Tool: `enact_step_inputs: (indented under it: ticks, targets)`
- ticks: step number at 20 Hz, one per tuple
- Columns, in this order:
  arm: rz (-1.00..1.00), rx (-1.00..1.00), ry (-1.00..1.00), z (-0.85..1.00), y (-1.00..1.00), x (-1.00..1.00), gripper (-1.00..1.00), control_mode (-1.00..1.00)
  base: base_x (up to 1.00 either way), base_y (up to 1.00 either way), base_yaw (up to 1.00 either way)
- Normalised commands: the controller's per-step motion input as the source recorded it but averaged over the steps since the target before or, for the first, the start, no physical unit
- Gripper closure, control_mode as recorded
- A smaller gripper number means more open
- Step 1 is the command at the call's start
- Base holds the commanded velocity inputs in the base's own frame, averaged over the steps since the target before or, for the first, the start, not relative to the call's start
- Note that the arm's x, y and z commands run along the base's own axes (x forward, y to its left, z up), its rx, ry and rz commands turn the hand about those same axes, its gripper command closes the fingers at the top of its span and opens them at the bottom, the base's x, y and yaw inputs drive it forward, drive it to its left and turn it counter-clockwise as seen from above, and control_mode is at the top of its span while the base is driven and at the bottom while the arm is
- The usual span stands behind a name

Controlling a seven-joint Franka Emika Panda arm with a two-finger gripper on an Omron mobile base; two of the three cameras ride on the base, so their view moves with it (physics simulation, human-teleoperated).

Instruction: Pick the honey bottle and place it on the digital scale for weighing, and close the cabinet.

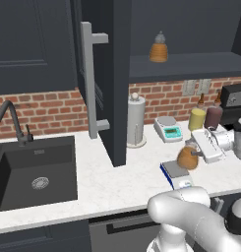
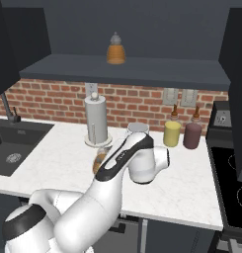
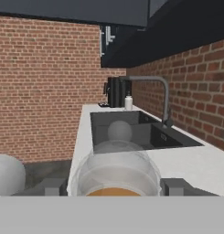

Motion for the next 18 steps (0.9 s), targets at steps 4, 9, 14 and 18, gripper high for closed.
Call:
enact_step_inputs:
  ticks: [4, 9, 14, 18]
  targets:
    - [0.01, 0.0, 0.06, -0.22, 0.02, 0.3, 1.0, -1.0, 0.0, 0.0, 0.0]
    - [0.0, 0.0, 0.1, -0.21, 0.09, 0.15, 1.0, -1.0, 0.0, 0.0, 0.0]
    - [0.0, 0.0, 0.1, -0.21, 0.08, 0.07, 1.0, -1.0, 0.0, 0.0, 0.0]
    - [0.0, 0.0, 0.02, -0.2, 0.12, 0.05, 1.0, -1.0, 0.0, 0.0, 0.0]
